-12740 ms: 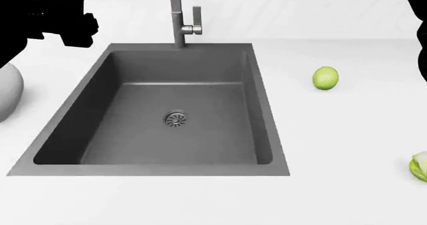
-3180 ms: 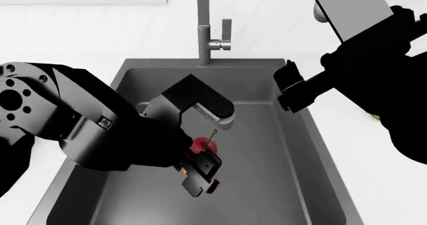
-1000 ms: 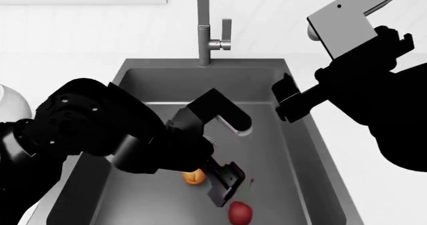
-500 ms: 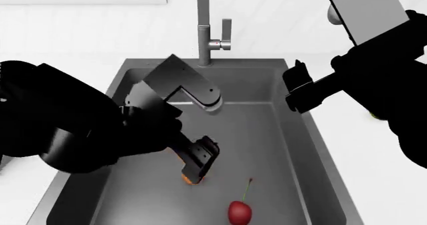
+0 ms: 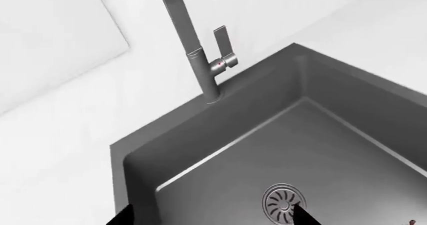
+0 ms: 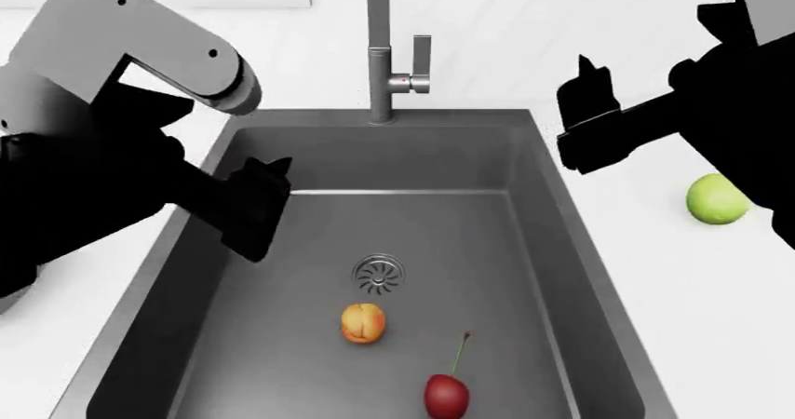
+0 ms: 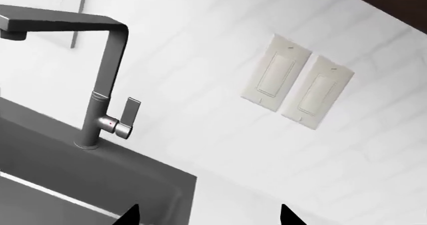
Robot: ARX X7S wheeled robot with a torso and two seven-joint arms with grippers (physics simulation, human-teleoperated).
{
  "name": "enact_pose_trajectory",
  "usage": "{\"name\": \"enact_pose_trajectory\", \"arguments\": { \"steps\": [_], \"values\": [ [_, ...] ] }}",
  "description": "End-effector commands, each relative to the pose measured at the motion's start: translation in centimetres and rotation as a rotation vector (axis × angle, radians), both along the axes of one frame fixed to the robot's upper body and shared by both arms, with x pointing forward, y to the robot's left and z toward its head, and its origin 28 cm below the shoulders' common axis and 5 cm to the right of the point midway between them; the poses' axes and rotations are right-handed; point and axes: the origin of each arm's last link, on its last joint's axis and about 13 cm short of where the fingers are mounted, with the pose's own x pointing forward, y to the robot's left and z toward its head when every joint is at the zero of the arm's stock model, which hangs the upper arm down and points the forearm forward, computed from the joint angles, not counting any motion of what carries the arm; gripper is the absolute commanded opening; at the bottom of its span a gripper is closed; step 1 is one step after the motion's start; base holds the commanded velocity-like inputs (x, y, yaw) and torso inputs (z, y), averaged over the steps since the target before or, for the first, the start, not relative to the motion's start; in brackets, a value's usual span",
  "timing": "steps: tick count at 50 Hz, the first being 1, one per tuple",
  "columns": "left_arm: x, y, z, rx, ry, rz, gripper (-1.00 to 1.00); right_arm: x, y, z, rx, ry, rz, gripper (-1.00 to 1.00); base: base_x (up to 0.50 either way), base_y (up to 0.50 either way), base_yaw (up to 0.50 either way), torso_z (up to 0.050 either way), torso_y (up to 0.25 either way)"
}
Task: There is a mixed pile of frozen fruits and vegetables on the counter. Locate all the frozen vegetables and place the items in a bowl on the counter. Take all the frozen fruits and defrost them in a running sink.
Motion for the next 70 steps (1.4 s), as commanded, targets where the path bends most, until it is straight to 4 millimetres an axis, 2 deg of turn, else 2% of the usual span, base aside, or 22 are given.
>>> {"name": "enact_pose_trajectory", "arguments": {
  "steps": [1, 7, 15, 27, 51, 60, 70],
  "values": [
    [-1.4, 1.3, 0.4, -0.029, -0.124, 0.127, 1.00, -0.9, -1.2, 0.3, 0.108, -0.128, -0.027, 1.00, 0.00, 0.00, 0.00, 0.000, 0.000],
    [-1.3, 1.5, -0.5, -0.035, -0.162, 0.182, 1.00, -1.7, -1.7, 0.5, 0.152, -0.183, -0.041, 1.00, -0.02, -0.05, 0.00, 0.000, 0.000],
    [-1.8, 1.8, -1.0, -0.050, -0.180, 0.198, 1.00, -1.8, -2.0, 0.4, 0.167, -0.198, -0.053, 1.00, -0.25, -0.49, 0.00, 0.000, 0.000],
    [-1.7, 1.7, -0.9, -0.064, -0.185, 0.193, 1.00, -1.6, -2.0, 0.5, 0.178, -0.201, -0.053, 1.00, -0.17, -0.50, 0.00, 0.000, 0.000],
    [-1.9, 1.5, -0.8, -0.060, -0.173, 0.170, 1.00, -1.6, -2.2, 0.1, 0.194, -0.189, -0.066, 1.00, 0.09, -0.50, 0.00, 0.000, 0.000],
    [-2.0, 1.5, -0.6, -0.058, -0.175, 0.171, 1.00, -1.6, -2.2, -0.1, 0.190, -0.187, -0.060, 1.00, 0.00, -0.04, 0.00, 0.000, 0.000],
    [-2.0, 1.6, -0.6, -0.059, -0.175, 0.173, 1.00, -1.5, -2.3, -0.3, 0.186, -0.177, -0.071, 1.00, -0.05, -0.49, 0.00, 0.000, 0.000]
  ]
}}
